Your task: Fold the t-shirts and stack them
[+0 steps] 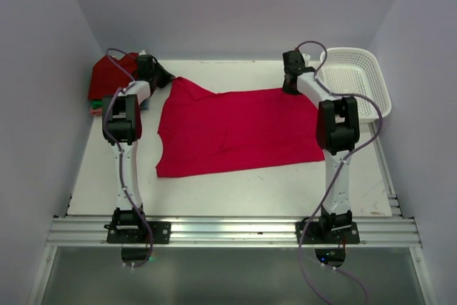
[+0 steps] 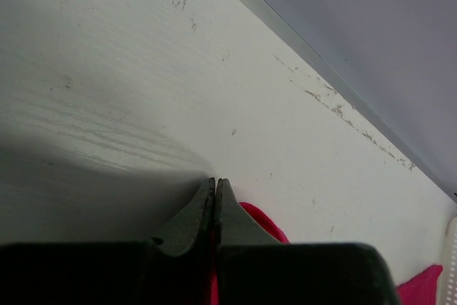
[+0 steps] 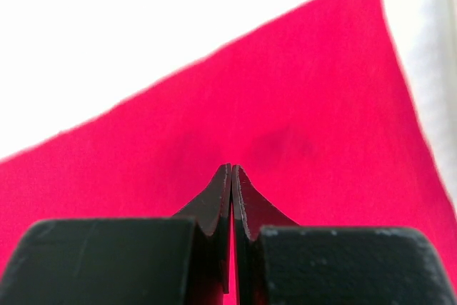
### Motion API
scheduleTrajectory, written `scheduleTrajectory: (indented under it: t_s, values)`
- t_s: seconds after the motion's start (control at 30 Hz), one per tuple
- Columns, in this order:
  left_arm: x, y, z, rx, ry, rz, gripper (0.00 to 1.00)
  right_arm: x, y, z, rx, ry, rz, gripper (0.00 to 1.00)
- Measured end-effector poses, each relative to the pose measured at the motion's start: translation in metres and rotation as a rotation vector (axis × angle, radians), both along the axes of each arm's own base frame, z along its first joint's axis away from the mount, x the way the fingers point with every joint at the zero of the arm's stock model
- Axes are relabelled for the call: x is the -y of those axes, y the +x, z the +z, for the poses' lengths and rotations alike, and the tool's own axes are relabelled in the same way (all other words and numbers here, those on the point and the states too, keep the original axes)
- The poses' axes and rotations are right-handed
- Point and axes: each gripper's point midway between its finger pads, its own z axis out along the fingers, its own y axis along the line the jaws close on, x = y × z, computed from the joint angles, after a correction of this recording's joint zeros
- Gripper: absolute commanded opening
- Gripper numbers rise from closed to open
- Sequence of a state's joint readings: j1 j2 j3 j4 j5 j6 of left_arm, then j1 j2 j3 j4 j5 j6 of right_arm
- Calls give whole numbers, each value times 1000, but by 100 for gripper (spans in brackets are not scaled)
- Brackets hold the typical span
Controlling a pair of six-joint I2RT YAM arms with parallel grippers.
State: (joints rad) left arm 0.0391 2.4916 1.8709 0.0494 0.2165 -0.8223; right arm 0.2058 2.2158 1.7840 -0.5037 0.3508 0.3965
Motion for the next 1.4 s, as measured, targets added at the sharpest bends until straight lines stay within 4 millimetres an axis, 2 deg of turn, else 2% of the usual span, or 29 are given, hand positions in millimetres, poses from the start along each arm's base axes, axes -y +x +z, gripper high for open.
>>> scheduleTrajectory:
  t_s: [0.13, 0.17, 0.2, 0.23, 0.27, 0.37, 0.5, 0.93, 1.1, 1.23, 1.33, 1.4]
  values:
    - [0, -2, 1, -2, 10, -12, 0, 14, 35, -4, 32, -28, -49, 0]
    - [0, -2, 1, -4, 15, -16, 0, 18, 45, -4, 42, -40, -63, 4]
    - [0, -3, 1, -6, 18, -19, 0, 21, 54, -5, 54, -50, -75, 27]
    - [1, -4, 1, -7, 21, -23, 0, 24, 62, -5, 63, -58, -91, 40]
    - [1, -5, 2, -10, 23, -26, 0, 27, 67, -6, 67, -75, -98, 46]
    - [1, -7, 2, -14, 32, -36, 0, 35, 71, -13, 55, -112, -111, 54]
    - [2, -11, 2, -18, 34, -48, 0, 48, 65, -20, 23, -174, -134, 57]
    - [10, -25, 0, -23, 9, -82, 0, 118, 61, -3, 29, -339, -273, 57]
    - [11, -27, 0, -24, 5, -89, 0, 116, 70, -15, 34, -334, -277, 55]
    - [11, -29, 0, -27, 4, -90, 0, 116, 72, -17, 40, -326, -275, 54]
    - [11, -30, 0, -28, 3, -91, 0, 115, 74, -18, 43, -315, -270, 45]
    - [12, -30, 0, -29, 2, -93, 0, 115, 75, -19, 44, -304, -267, 32]
